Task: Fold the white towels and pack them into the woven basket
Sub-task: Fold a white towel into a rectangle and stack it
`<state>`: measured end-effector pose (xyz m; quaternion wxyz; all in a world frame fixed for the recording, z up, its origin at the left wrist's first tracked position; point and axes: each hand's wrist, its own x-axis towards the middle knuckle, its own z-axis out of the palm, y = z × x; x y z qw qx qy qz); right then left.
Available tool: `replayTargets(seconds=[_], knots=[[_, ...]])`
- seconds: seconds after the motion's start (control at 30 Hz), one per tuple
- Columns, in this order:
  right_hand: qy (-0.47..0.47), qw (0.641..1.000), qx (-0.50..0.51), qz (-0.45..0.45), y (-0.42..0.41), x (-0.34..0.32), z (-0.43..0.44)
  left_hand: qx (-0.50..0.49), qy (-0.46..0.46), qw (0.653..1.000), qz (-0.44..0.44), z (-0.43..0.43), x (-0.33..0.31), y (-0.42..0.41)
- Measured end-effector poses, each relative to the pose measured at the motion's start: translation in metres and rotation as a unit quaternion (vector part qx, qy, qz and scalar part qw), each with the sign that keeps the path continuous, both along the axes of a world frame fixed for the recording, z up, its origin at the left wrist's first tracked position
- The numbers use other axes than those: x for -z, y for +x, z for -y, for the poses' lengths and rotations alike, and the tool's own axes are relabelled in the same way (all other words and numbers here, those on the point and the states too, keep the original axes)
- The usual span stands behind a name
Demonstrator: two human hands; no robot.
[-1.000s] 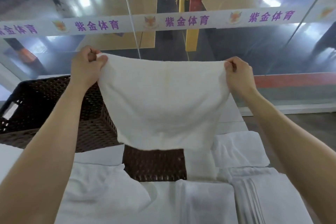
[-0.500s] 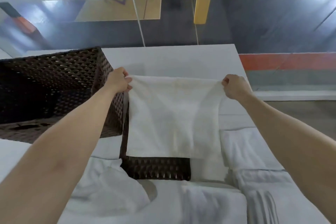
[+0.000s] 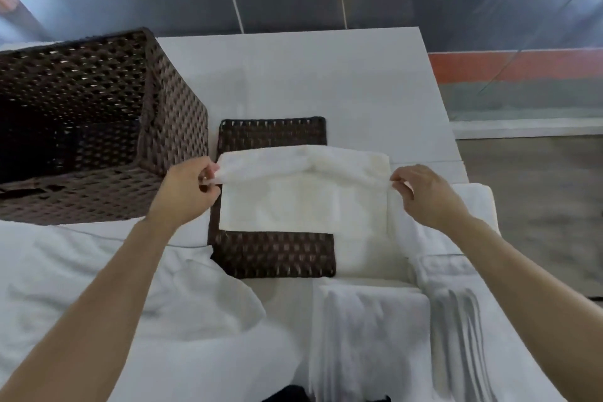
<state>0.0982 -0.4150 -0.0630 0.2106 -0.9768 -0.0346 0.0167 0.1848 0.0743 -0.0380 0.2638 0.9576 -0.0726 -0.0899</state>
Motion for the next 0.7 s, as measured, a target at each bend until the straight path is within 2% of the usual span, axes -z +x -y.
replayTargets(seconds=[0.2,0.33,0.43,0.5,0.6,0.7], knots=[[-0.102,0.99,-0.078,-0.059,-0.027,0.009,0.0,0.057,0.03,0.998,0.016,-0.026,0.037,-0.051],[-0.163,0.967,-0.072,-0.185,-0.031,0.014,-0.006,0.108,0.047,0.993,-0.01,-0.033,0.058,-0.064],[-0.217,0.929,-0.117,-0.277,-0.027,0.008,-0.021,0.147,0.124,0.98,-0.046,-0.034,0.067,-0.065],[-0.214,0.936,-0.11,-0.255,-0.015,0.009,-0.035,0.148,0.177,0.973,-0.016,-0.026,0.074,-0.057],[-0.145,0.978,-0.056,-0.136,0.011,0.031,-0.063,0.144,0.18,0.969,0.094,0.01,0.085,-0.033],[-0.129,0.984,-0.033,-0.118,0.032,0.062,-0.1,0.164,0.203,0.962,0.086,0.061,0.1,-0.009]])
